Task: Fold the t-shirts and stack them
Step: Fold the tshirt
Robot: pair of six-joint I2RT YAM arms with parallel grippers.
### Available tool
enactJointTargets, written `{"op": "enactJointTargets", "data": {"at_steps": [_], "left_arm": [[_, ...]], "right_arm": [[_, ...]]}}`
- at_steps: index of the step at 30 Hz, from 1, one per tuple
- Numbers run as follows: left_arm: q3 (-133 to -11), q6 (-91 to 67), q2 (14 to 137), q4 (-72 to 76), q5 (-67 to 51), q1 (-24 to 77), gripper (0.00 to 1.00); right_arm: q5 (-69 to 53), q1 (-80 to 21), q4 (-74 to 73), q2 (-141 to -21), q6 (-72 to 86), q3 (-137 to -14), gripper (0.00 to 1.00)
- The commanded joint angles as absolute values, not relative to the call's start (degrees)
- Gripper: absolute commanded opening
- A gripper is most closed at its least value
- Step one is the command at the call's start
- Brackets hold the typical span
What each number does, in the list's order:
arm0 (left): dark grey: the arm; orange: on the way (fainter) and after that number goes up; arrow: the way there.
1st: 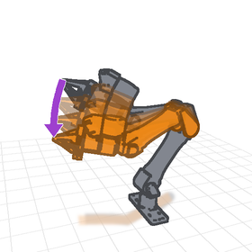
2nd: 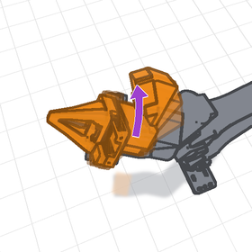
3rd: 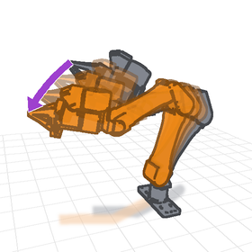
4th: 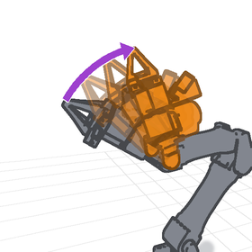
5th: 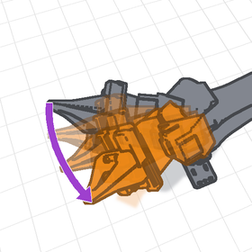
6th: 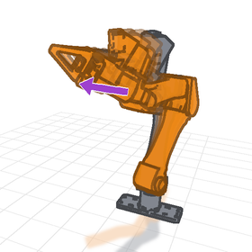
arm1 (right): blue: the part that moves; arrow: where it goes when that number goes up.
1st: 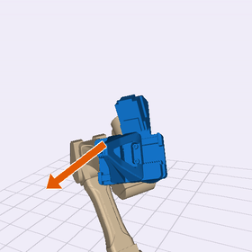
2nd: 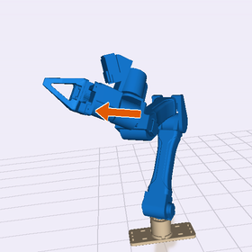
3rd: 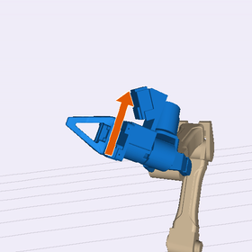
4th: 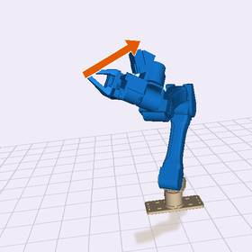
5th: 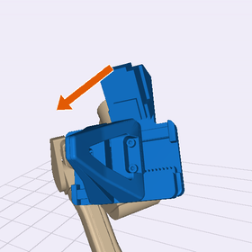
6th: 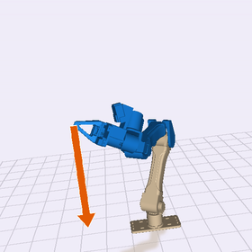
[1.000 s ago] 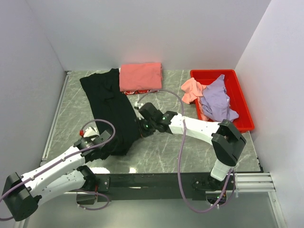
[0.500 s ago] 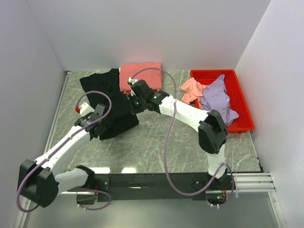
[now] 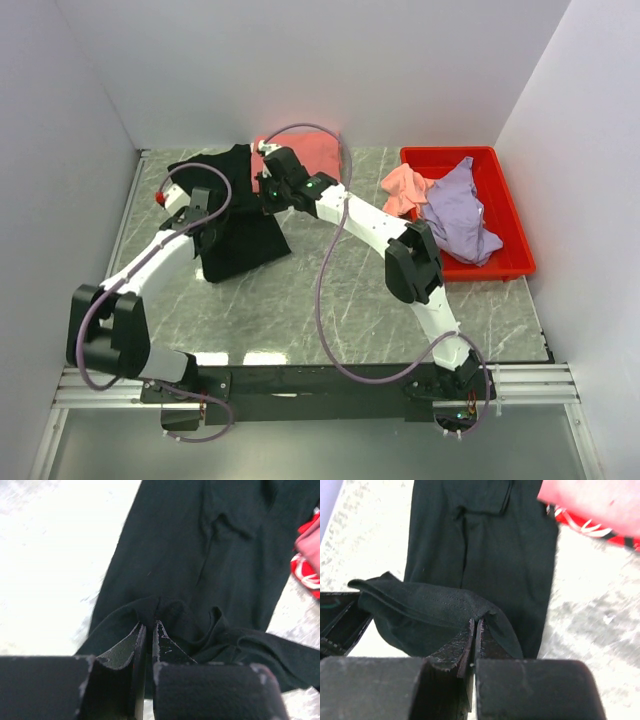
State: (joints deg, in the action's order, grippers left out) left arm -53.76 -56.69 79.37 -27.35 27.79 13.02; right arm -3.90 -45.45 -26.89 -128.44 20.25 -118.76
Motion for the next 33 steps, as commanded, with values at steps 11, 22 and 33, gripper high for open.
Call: {"op": "enactJointTargets", "data": {"at_steps": [11,22,33], "left_arm": [[-62.2,-55.2,90.1,-23.0,27.3,7.4,0.01],[-65.0,-53.3,97.7,-19.2,24.2,4.6,0.01],[-67.2,-50.1,94.9,-18.4,19.9,2.9,0.79]], "right_arm": [[-7.9,-42.7,-15.7,-138.4,16.1,-128.2,0.00],[-5.9,-41.4,-11.0,-143.0,18.0,-129.5,0.00],[-8.0,-40.1,-11.4,-142.0,19.4,-131.8,0.44]]}}
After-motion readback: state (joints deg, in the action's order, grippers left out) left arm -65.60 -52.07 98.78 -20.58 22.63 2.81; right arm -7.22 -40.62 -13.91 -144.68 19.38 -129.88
